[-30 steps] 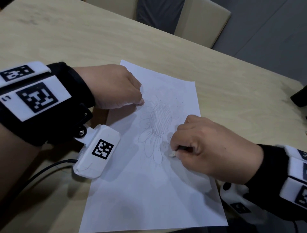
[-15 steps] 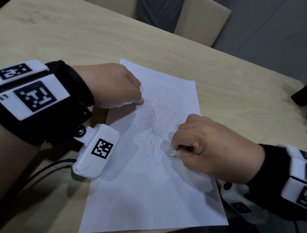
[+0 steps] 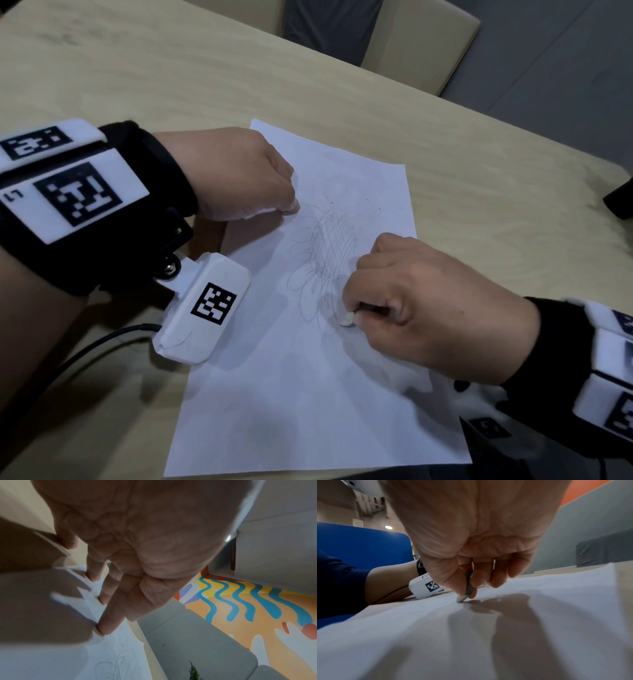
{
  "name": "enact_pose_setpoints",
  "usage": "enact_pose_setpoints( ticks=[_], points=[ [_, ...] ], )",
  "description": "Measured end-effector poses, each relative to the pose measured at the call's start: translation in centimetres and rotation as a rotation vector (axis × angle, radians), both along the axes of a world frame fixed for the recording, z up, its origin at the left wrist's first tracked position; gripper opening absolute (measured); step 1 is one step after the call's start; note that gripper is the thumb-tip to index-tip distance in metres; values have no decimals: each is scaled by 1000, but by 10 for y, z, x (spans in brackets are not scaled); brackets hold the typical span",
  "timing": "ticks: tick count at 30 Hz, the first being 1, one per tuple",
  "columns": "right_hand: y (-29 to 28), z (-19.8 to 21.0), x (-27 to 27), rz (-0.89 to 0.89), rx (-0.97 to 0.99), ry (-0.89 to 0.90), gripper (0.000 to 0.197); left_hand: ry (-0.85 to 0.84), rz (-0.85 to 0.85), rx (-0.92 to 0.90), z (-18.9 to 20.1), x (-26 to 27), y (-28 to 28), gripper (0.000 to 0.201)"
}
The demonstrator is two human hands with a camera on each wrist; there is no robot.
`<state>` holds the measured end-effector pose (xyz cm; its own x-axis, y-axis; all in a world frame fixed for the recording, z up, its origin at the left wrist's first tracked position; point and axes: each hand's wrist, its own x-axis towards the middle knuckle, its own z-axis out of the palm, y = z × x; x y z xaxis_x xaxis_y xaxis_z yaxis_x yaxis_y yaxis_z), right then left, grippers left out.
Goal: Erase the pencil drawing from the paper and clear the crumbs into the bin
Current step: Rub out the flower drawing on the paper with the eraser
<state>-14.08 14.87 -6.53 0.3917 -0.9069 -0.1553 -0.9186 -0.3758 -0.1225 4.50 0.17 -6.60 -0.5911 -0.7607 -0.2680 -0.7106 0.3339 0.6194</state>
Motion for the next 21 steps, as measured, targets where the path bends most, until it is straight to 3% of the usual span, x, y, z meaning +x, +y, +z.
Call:
enact_pose_setpoints(
  ticks=[4,7,13,17,21],
  points=[
    [0,-1,-2,17,0,34,10,-3,8,5,1,0,1,49],
    [3,1,-9,7,3,18,9,3,10,15,-1,1,0,38],
    [1,-1,-2,7,11,14,9,4,2,9,1,0,1,44],
    [-7,2,-20,-82,-7,37,9,3,9,3,1,-1,2,46],
    [1,0,-9,-29,30,16,8,27,16,1,-3,-2,-2,20]
  ],
)
